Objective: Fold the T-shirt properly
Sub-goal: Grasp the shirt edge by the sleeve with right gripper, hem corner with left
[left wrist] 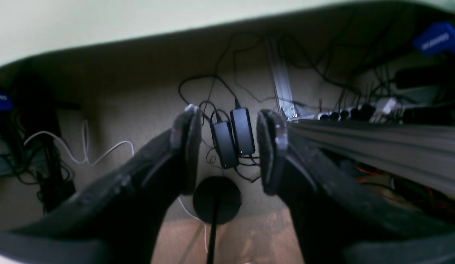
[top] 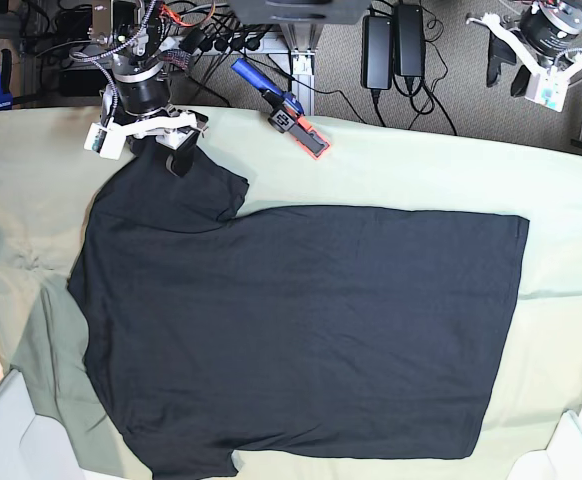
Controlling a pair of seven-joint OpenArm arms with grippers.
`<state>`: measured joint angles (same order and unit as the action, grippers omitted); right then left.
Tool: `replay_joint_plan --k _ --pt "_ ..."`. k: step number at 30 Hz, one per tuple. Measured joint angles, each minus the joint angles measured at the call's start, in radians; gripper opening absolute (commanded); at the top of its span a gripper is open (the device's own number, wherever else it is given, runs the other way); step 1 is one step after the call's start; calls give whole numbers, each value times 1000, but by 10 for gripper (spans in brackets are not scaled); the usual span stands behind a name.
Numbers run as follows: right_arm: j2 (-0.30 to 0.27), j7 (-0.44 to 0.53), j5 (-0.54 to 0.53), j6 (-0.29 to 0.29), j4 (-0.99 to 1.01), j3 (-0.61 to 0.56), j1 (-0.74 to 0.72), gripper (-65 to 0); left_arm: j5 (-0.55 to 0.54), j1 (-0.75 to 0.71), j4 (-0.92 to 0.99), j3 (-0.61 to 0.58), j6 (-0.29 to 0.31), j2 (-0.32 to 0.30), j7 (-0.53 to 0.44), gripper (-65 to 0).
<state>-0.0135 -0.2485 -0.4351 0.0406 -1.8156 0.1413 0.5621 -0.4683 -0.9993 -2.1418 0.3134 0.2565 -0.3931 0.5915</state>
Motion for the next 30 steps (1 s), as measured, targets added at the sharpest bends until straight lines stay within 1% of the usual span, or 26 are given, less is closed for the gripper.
replay_joint_plan --k 1,2,4,5,6,8,15,20,21,22,24,25,27,30 --pt "0 0 27 0 0 0 -1 -283 -16 8 0 15 0 0 2 -364" --pt "0 10 54 0 0 0 -1 -341 -27 19 0 32 -1 0 6 -364" --pt "0 54 87 0 0 0 0 -503 -59 41 0 74 -2 0 6 -364" --pt "0 57 101 0 0 0 -1 -579 -75 51 0 92 -2 0 6 -364" --pt "0 56 110 0 0 0 -3 -639 -94 62 0 107 2 -1 10 -364" --pt "0 57 117 0 0 0 -14 -650 -121 83 0 124 8 -5 11 -364" --pt "0 56 119 0 1 0 -47 -650 -125 189 20 125 13 -54 11 -364" --pt "0 55 119 0 2 0 -59 -650 -164 325 175 124 14 -86 11 -360" --pt "0 57 119 -1 2 0 -60 -650 -169 354 215 120 20 -90 11 -333" --pt "0 57 119 0 2 0 -60 -650 -169 384 253 115 41 -95 14 -301" --pt "0 57 119 -1 2 0 -58 -650 -196 442 315 90 63 -111 14 -240" --pt "0 56 119 -1 2 0 -57 -650 -200 472 342 74 66 -120 14 -228" --pt "0 57 119 -1 2 0 -58 -650 -199 532 397 40 66 -134 11 -228" --pt "0 57 119 -1 2 0 -59 -650 -208 616 486 -18 65 -135 12 -228"
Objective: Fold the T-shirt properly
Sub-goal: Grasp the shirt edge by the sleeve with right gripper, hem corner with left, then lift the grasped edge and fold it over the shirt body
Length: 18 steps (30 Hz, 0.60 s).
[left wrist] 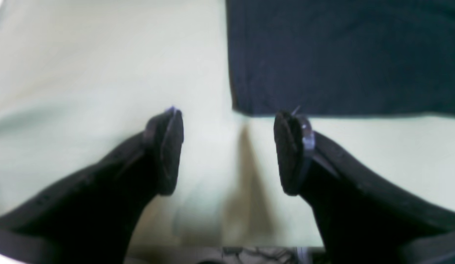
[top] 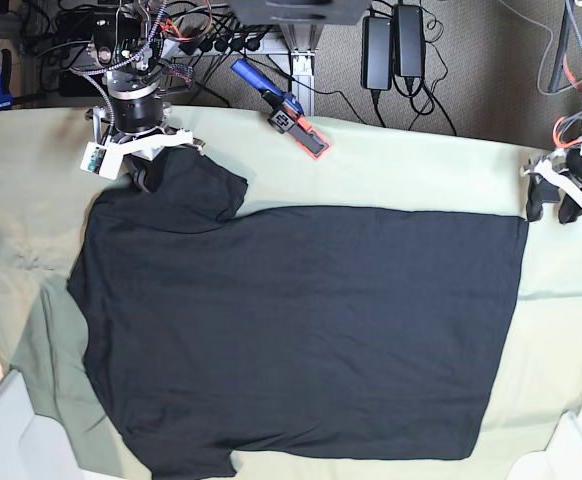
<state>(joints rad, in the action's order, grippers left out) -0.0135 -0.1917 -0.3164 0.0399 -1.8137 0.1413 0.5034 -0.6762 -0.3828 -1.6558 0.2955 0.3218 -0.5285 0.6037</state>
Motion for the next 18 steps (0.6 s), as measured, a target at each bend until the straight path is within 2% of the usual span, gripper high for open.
replay_joint_plan --k 6,14,18 --pt "0 0 5 0 0 0 0 -650 6 181 190 -118 0 3 -5 -228" --pt "0 0 24 0 0 0 0 -650 0 286 332 -125 8 27 -29 -228" --pt "0 0 26 0 0 0 1 -650 -39 286 336 -124 62 27 10 -229"
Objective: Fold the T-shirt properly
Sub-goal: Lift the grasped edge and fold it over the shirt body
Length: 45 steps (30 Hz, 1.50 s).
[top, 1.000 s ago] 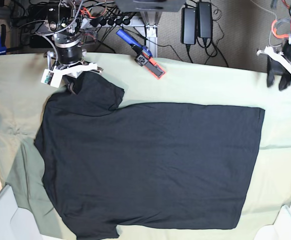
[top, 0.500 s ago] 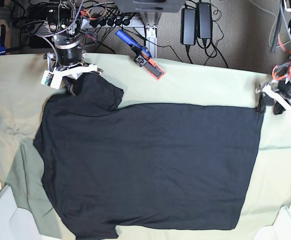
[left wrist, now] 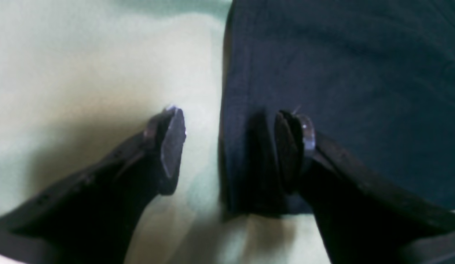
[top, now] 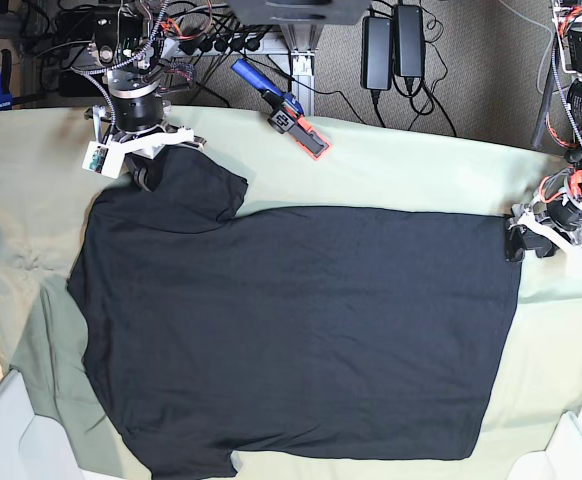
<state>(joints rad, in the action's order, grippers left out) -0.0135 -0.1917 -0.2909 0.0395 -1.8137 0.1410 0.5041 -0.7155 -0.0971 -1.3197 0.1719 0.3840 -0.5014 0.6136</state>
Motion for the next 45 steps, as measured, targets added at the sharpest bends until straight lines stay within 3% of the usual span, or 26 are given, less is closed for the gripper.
replay_joint_plan --k 6,9,14,20,26,27,32,36,40,45 --pt "0 0 0 0 0 0 0 -650 -13 -2 -2 5 15 -1 56 -229" --pt "0 0 0 0 0 0 0 -650 -55 0 -10 6 74 -5 107 -229" --pt "0 0 0 0 0 0 0 -650 -60 -23 -92 -11 90 -2 177 -229" --pt "0 0 0 0 0 0 0 -650 -42 -58 -155 -71 96 1 165 -229" --pt "0 0 0 0 0 0 0 -650 22 -58 -154 -76 80 3 88 -239" --pt "0 0 5 0 0 0 0 -650 23 -58 -154 -77 81 3 84 -282" --pt "0 0 70 0 0 0 0 -650 27 -61 -151 -79 77 3 54 -629" --pt "0 -19 75 0 0 0 0 -650 27 -60 -152 -79 82 3 27 -650" --pt "0 -19 75 0 0 0 0 -650 13 -60 -154 -79 157 3 13 -650" --pt "-3 -76 75 0 -2 5 3 -650 -100 -61 -172 -68 175 -1 108 -650"
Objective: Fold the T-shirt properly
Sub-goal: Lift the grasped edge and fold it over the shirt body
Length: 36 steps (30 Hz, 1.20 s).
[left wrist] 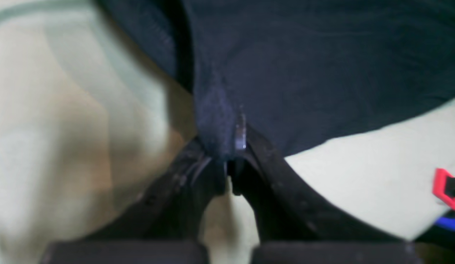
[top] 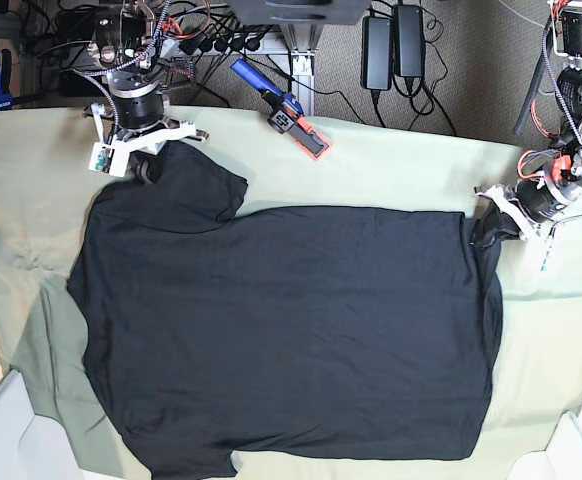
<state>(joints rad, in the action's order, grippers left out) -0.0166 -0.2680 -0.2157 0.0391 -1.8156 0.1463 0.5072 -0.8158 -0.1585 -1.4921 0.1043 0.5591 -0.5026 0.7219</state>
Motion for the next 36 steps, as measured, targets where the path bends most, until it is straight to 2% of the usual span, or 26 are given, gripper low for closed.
replay_joint_plan --k 2,4,7,10,14,15,19,23,31,36 --pt "-8 -13 0 0 -8 18 5 -650 -31 -8 -6 38 16 -6 30 -650" --pt "-33 -51 0 -14 -32 34 17 -650 -53 -16 -6 95 59 -15 50 -650" --pt "-80 -68 -34 -40 -85 57 53 -650 -156 -36 -7 147 111 -32 64 -650" --pt "-115 -78 -44 -50 -146 57 69 -650 -193 -44 -7 150 114 -41 91 -650" --pt "-123 -85 -61 -55 -196 60 60 -650 -230 -41 -7 150 114 -41 90 -650" --pt "-124 -93 -68 -74 -202 63 52 -650 -230 -38 -7 150 114 -41 85 -650" --pt "-125 -117 -99 -113 -203 64 -31 -650 -229 0 -7 150 114 -41 62 -650" --pt "-125 -156 -101 -121 -202 66 -137 -650 -196 48 16 150 119 -40 31 -650" --pt "-133 -157 -66 -132 -6 67 -347 -650 -187 249 277 142 127 -39 15 -650" --pt "-154 -152 -68 -146 135 67 -486 -650 -133 369 420 54 126 -39 -40 -650"
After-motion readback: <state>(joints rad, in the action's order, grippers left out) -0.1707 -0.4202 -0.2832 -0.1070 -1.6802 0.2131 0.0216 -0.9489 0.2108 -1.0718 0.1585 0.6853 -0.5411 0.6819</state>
